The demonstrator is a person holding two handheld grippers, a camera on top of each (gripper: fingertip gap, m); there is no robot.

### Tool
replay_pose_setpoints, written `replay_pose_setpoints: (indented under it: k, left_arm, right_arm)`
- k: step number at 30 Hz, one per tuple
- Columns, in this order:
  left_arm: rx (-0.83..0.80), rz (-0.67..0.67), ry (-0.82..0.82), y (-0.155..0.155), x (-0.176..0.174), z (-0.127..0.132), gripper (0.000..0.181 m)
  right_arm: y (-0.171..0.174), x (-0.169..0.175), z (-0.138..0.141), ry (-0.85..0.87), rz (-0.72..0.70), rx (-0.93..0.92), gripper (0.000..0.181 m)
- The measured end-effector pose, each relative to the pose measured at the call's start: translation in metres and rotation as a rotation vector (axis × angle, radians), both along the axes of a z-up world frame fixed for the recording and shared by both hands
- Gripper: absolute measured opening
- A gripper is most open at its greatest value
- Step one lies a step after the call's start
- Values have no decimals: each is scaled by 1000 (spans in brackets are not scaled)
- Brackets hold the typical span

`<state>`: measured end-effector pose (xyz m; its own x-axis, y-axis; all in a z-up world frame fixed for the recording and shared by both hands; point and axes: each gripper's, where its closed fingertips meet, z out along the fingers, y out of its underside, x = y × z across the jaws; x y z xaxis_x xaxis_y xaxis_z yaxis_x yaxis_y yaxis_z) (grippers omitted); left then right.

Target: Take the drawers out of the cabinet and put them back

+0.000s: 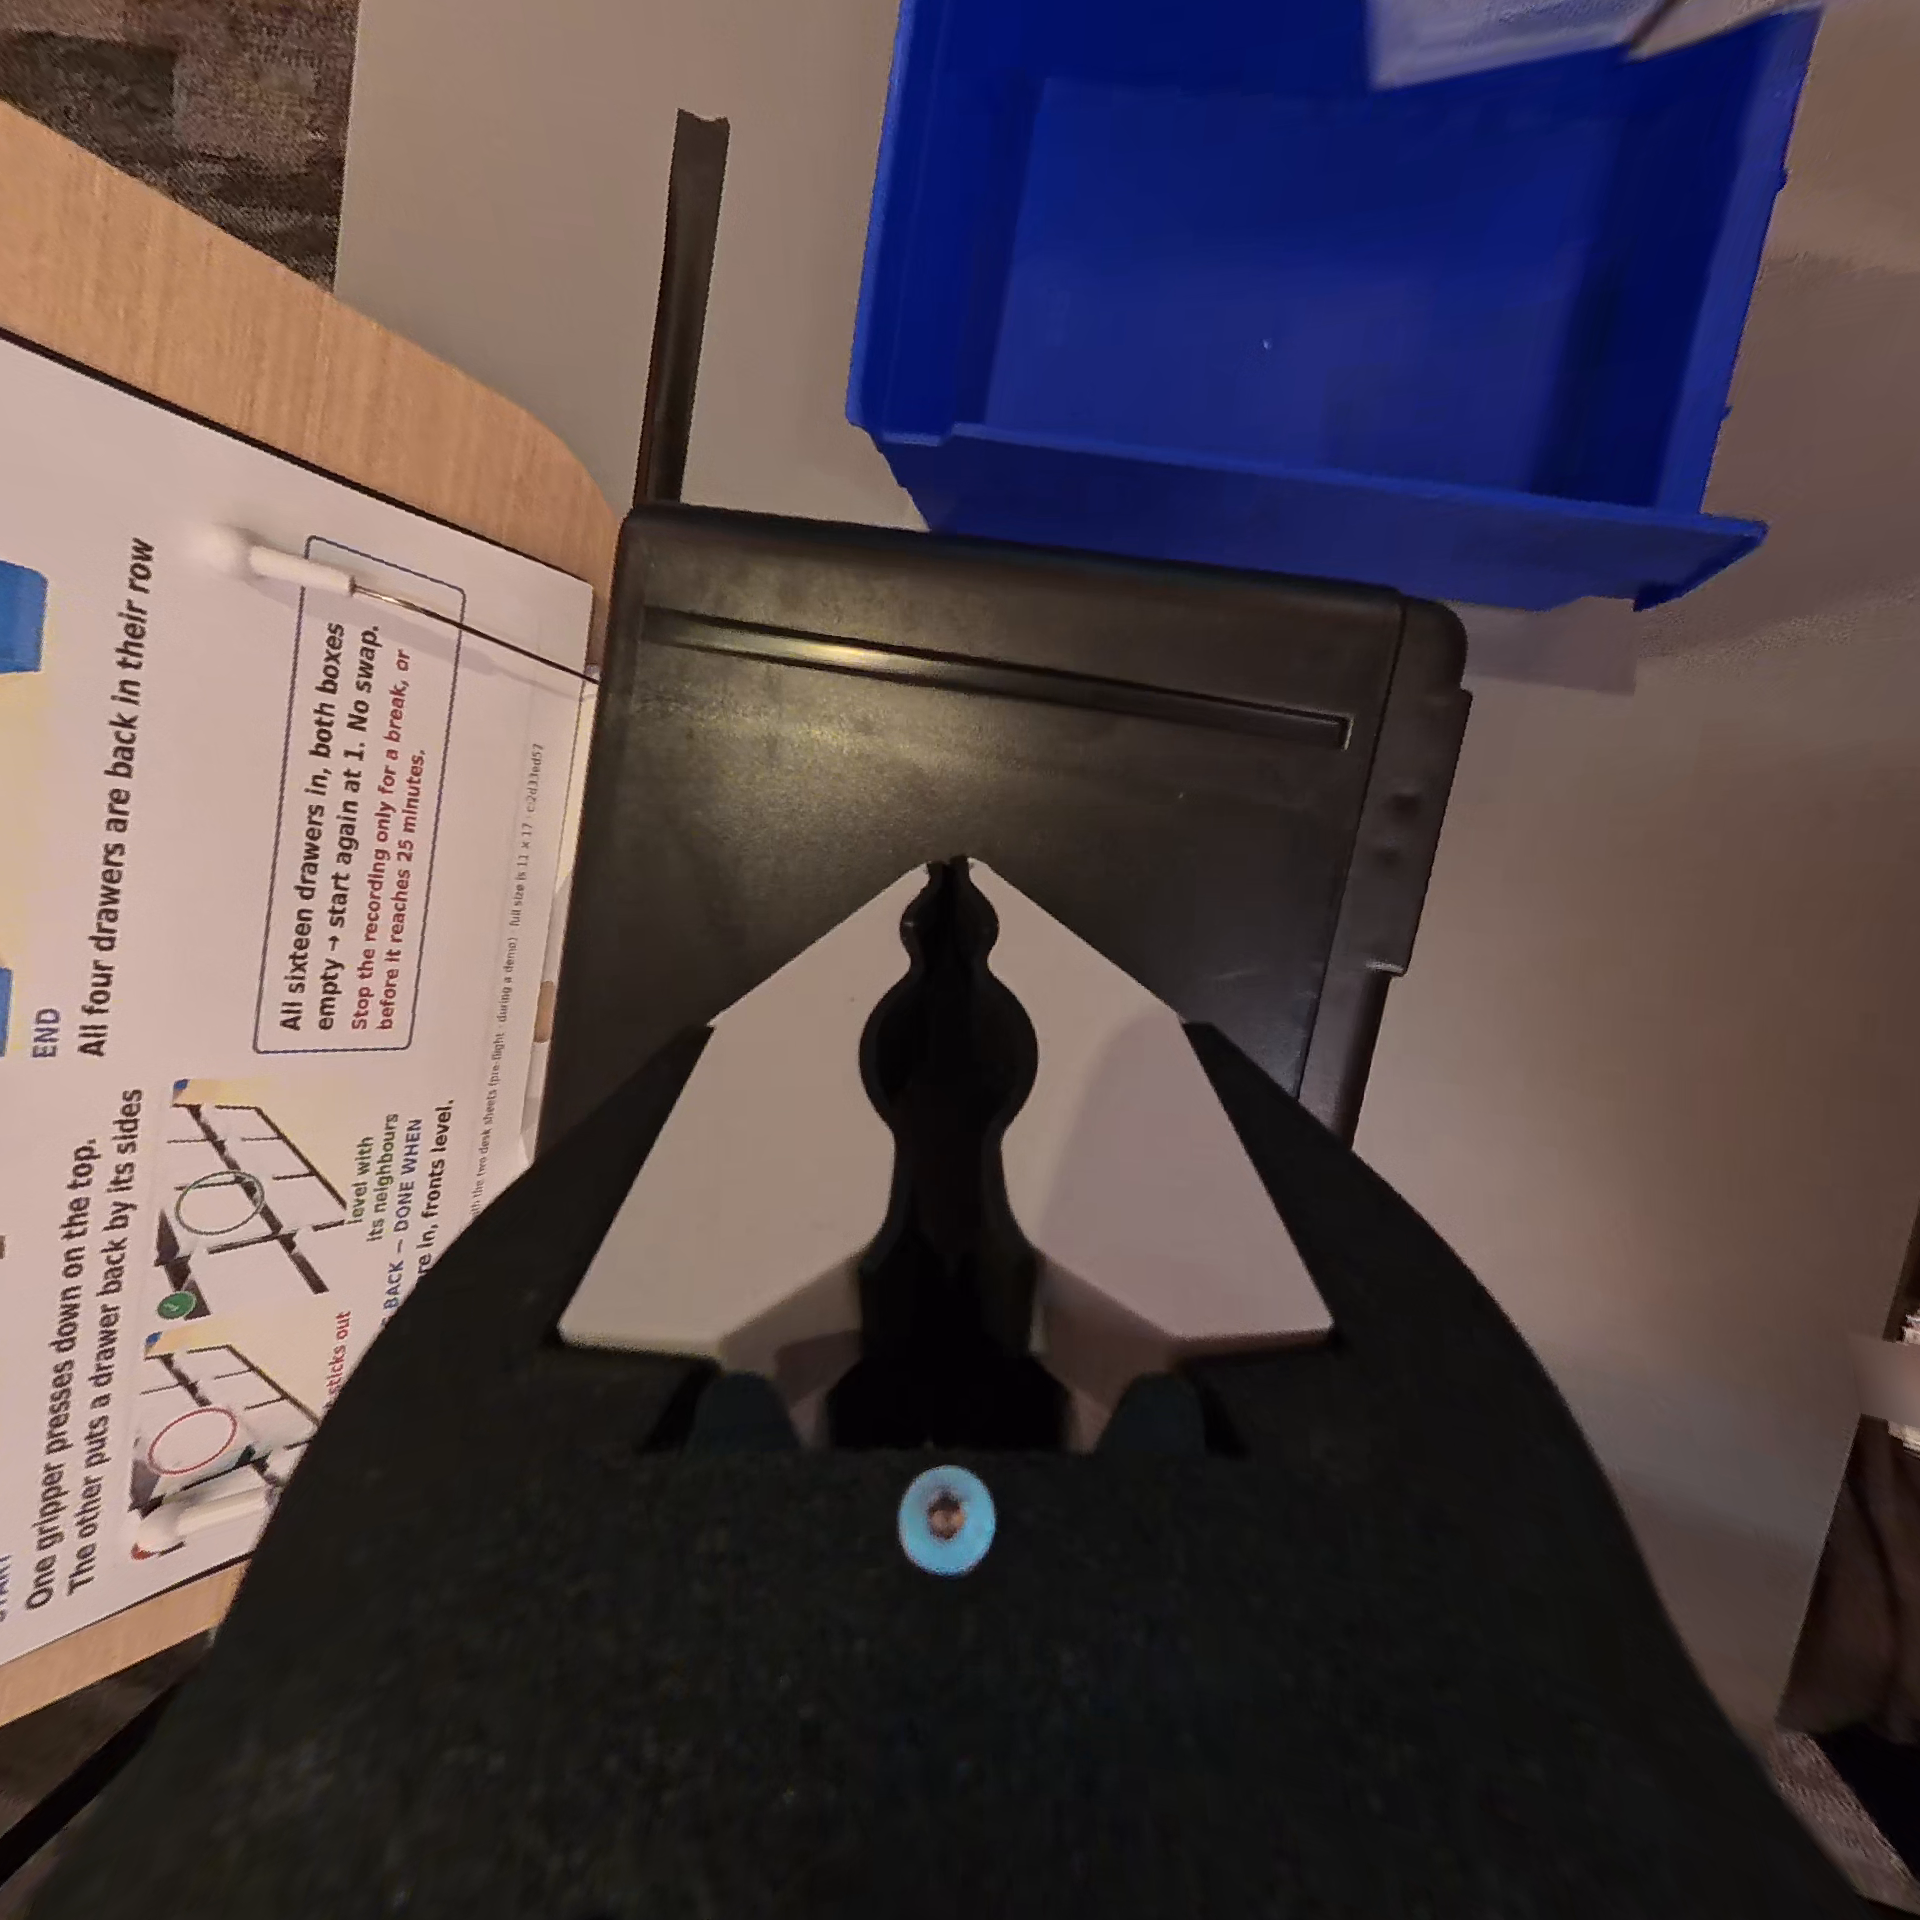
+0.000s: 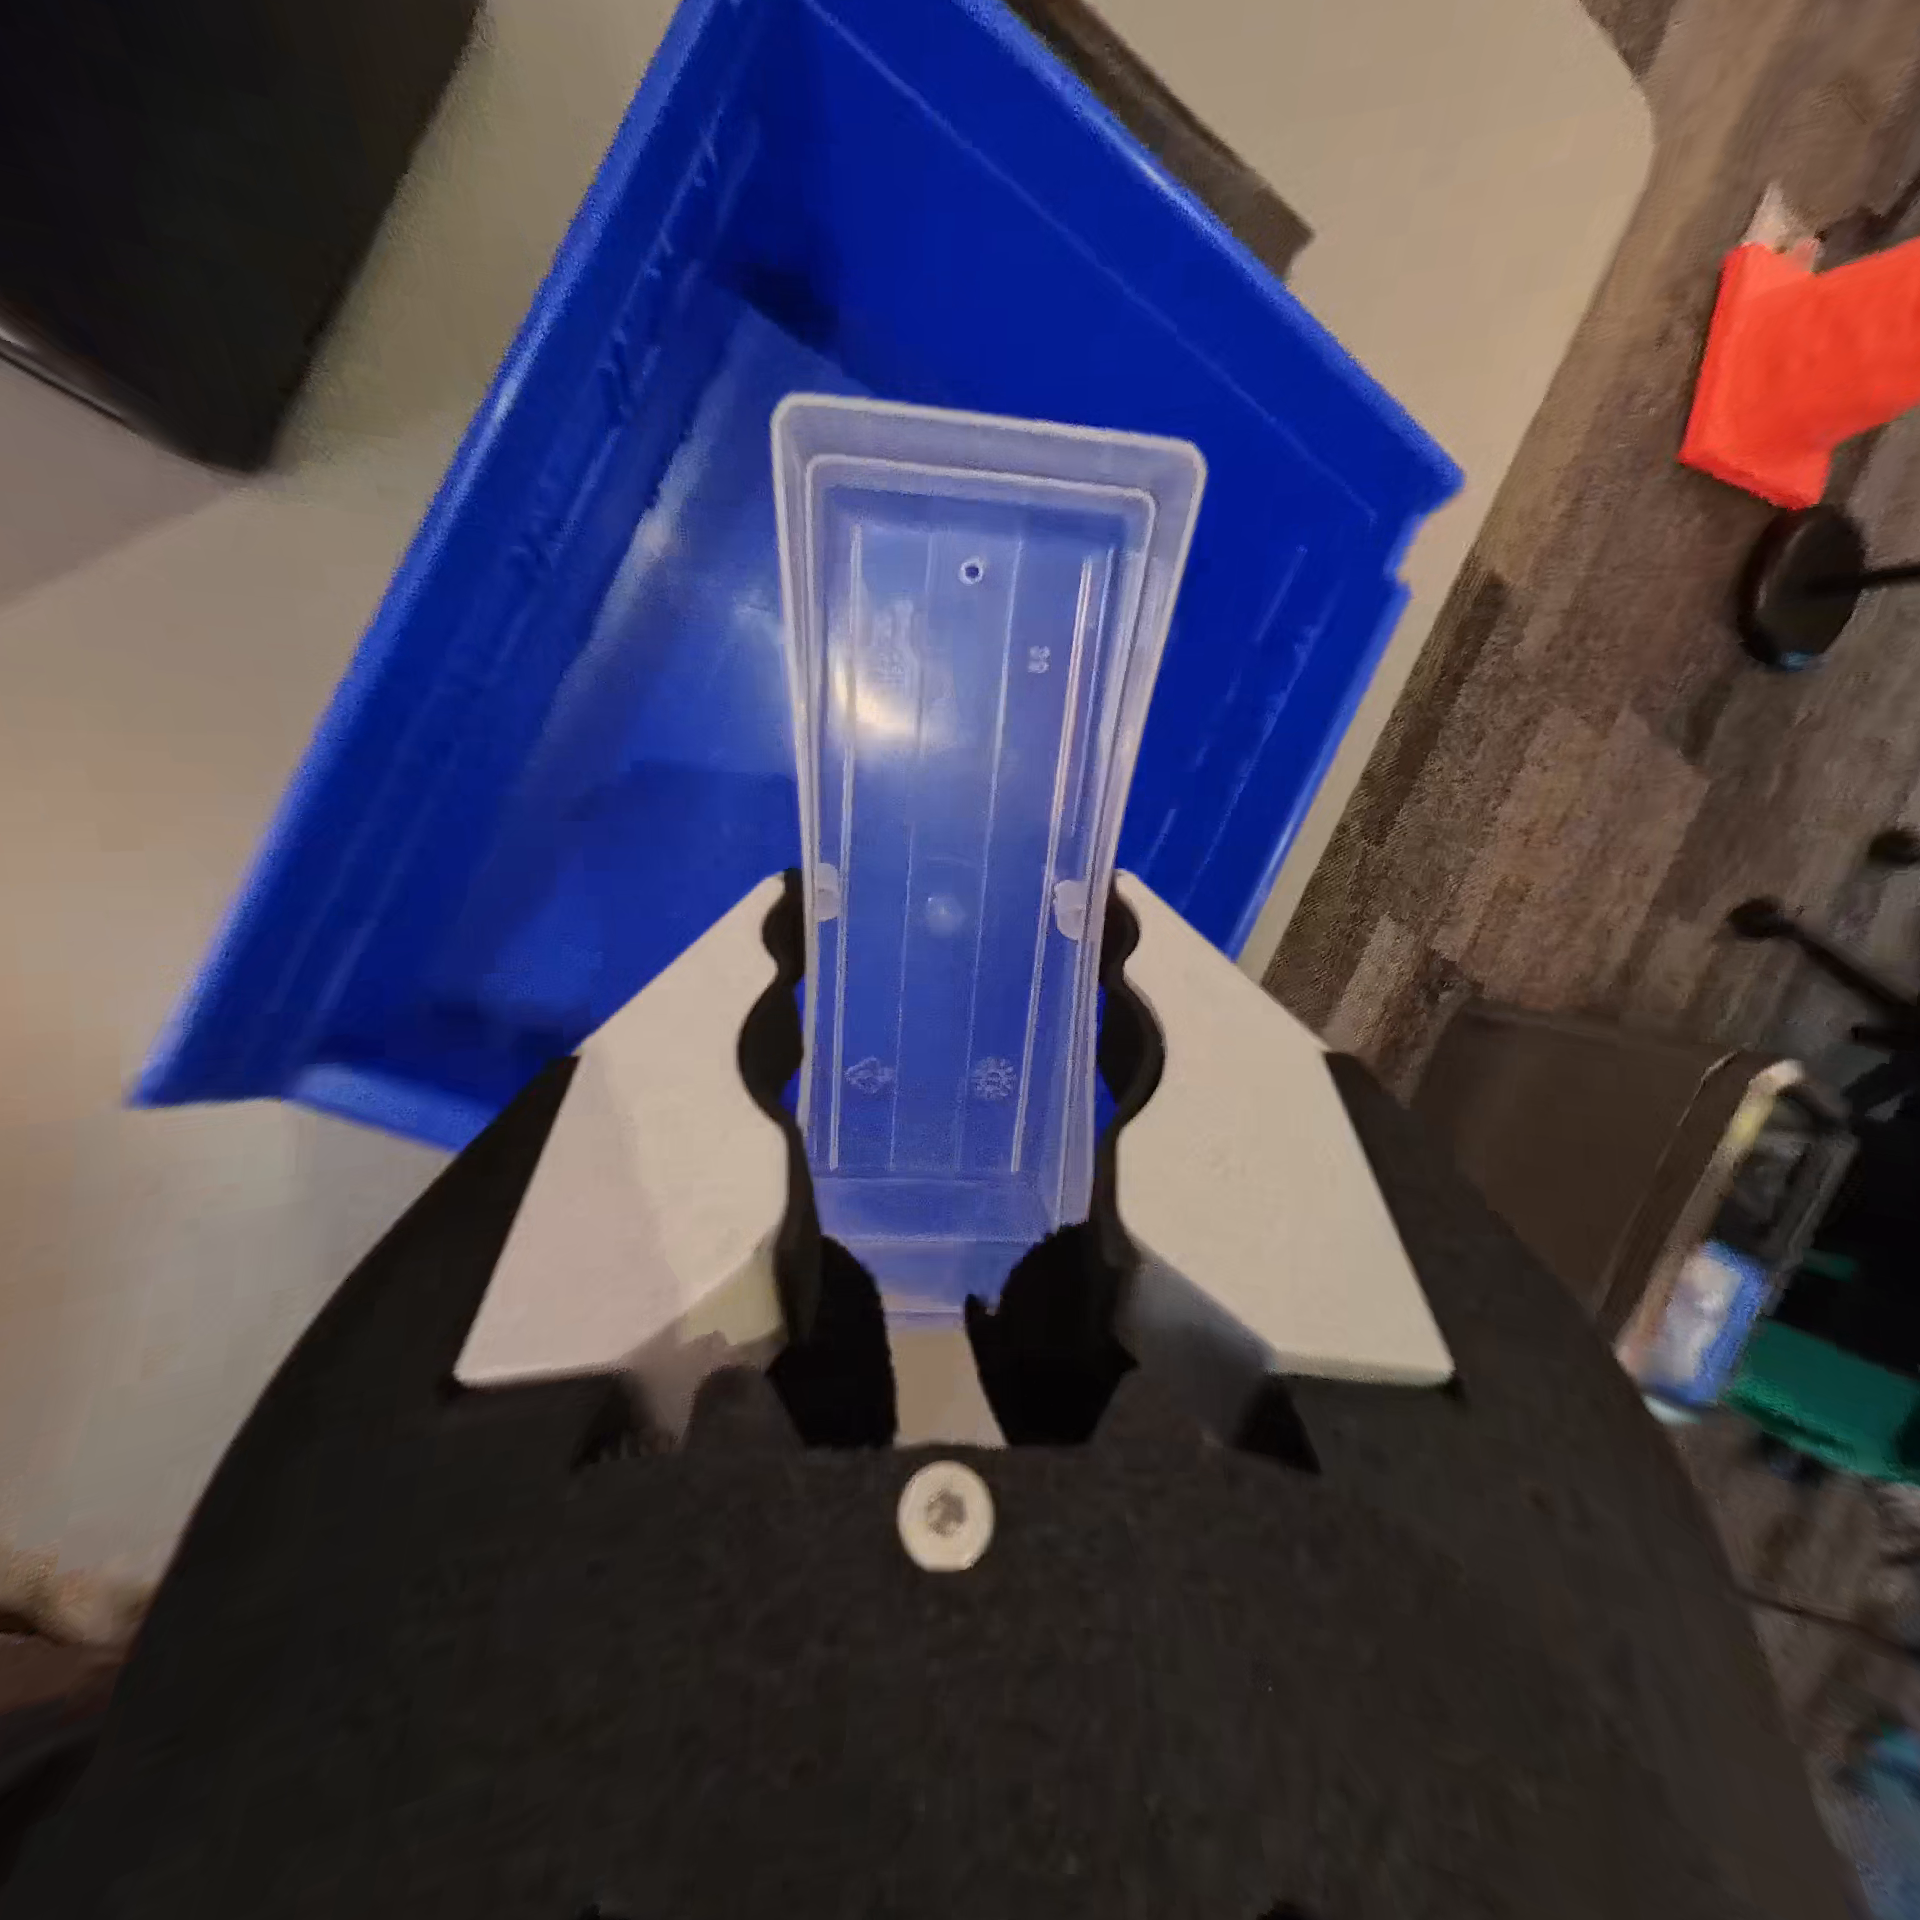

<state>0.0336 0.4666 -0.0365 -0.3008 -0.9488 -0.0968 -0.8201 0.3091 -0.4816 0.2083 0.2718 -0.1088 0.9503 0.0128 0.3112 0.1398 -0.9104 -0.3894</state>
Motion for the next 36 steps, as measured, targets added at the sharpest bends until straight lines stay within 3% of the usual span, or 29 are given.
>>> replay_pose_setpoints:
  k: [1, 6, 9, 13, 19, 24, 27, 30, 33, 36]
  left_arm:
    - [5, 1, 6, 0, 0, 0, 0]
    - [21, 5, 32, 0, 0, 0, 0]
    - [23, 4, 38, 0, 0, 0, 0]
    - [32, -2, 41, 0, 0, 0, 0]
    - [41, -17, 53, 0, 0, 0, 0]
    - [42, -18, 57, 0, 0, 0, 0]
    - [38, -15, 55, 0, 0, 0, 0]
    - [35, -9, 51, 0, 0, 0, 0]
    - [35, -4, 44, 0, 0, 0, 0]
    - [18, 12, 42, 0, 0, 0, 0]
  right_arm:
    - [12, 9, -9, -42, 65, -45, 55]
    - [60, 40, -59, -229, 431, -290, 56]
    - [85, 34, -83, -195, 650, -300, 56]
    - [94, 47, -109, -213, 831, -426, 58]
    - [97, 53, -130, -144, 909, -485, 62]
    - [100, 54, -133, -114, 872, -448, 65]
    - [103, 50, -117, -114, 834, -349, 68]
    - [108, 37, -75, -120, 758, -150, 71]
    - [112, 29, 7, -209, 566, 217, 70]
    - [91, 1, 98, -126, 301, 662, 70]
